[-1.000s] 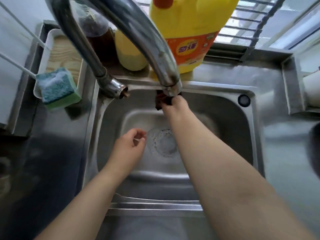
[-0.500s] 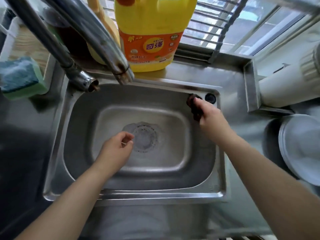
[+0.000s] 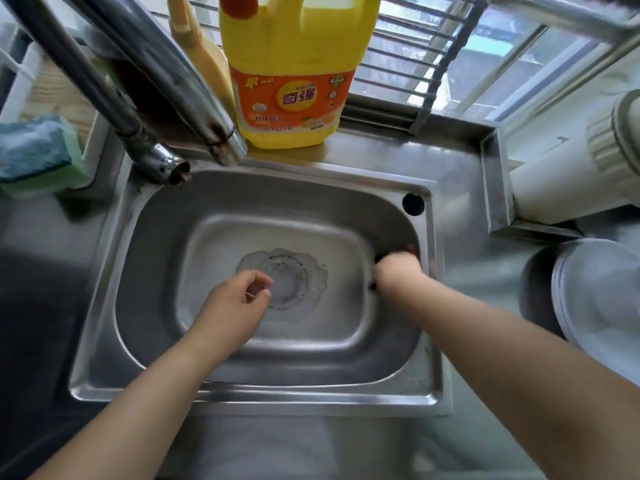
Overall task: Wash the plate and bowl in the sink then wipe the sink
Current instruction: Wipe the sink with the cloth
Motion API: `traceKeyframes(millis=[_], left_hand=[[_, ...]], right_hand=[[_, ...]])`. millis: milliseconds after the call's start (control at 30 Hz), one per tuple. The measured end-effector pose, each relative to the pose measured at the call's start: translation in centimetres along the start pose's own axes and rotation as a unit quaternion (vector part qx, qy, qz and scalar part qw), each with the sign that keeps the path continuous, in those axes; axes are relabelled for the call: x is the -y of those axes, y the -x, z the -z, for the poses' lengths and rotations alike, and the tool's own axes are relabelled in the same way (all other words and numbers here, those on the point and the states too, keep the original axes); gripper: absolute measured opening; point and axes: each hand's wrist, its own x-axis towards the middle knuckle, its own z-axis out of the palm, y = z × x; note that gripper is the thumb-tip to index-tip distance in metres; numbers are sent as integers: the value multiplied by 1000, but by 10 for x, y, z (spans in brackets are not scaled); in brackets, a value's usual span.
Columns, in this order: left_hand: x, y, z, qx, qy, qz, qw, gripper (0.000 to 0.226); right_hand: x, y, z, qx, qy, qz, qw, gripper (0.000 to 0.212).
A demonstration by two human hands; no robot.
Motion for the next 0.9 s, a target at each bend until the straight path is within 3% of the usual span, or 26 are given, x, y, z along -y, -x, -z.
traceKeyframes(millis=[67, 100, 200, 233, 367, 467, 567, 733, 833, 867, 900], left_hand=[[6, -2, 0, -10, 4, 8, 1000, 11], [9, -5, 1, -17, 8, 14, 1000, 14], [16, -8, 3, -23, 21, 33, 999, 20], [17, -8, 3, -23, 24, 38, 999, 20], [19, -2, 11, -33, 41, 40, 998, 20], [25, 2, 26, -58, 66, 53, 995, 23], [31, 8, 48, -89, 94, 61, 990, 26], [37, 13, 75, -111, 112, 60, 986, 23], [41, 16, 90, -128, 132, 55, 981, 23], [41, 17, 96, -138, 141, 53, 979, 24], [41, 17, 102, -148, 148, 55, 976, 25]], right_hand=[[-9, -32, 0, -96, -83, -40, 991, 48], [-6, -40, -5, -72, -88, -48, 992, 52], [24, -19, -29, 126, 3, -4, 992, 63], [33, -11, -37, 155, 7, 11, 988, 62], [40, -1, -46, 134, -113, -37, 984, 52], [66, 18, -31, 260, -132, 38, 956, 51], [102, 33, -11, 331, -242, 104, 906, 52], [203, 26, 39, 253, -381, 189, 869, 38], [277, -4, 56, 209, -451, 197, 845, 41], [293, -13, 62, 200, -499, 185, 823, 40], [304, -23, 69, 193, -575, 167, 777, 38]])
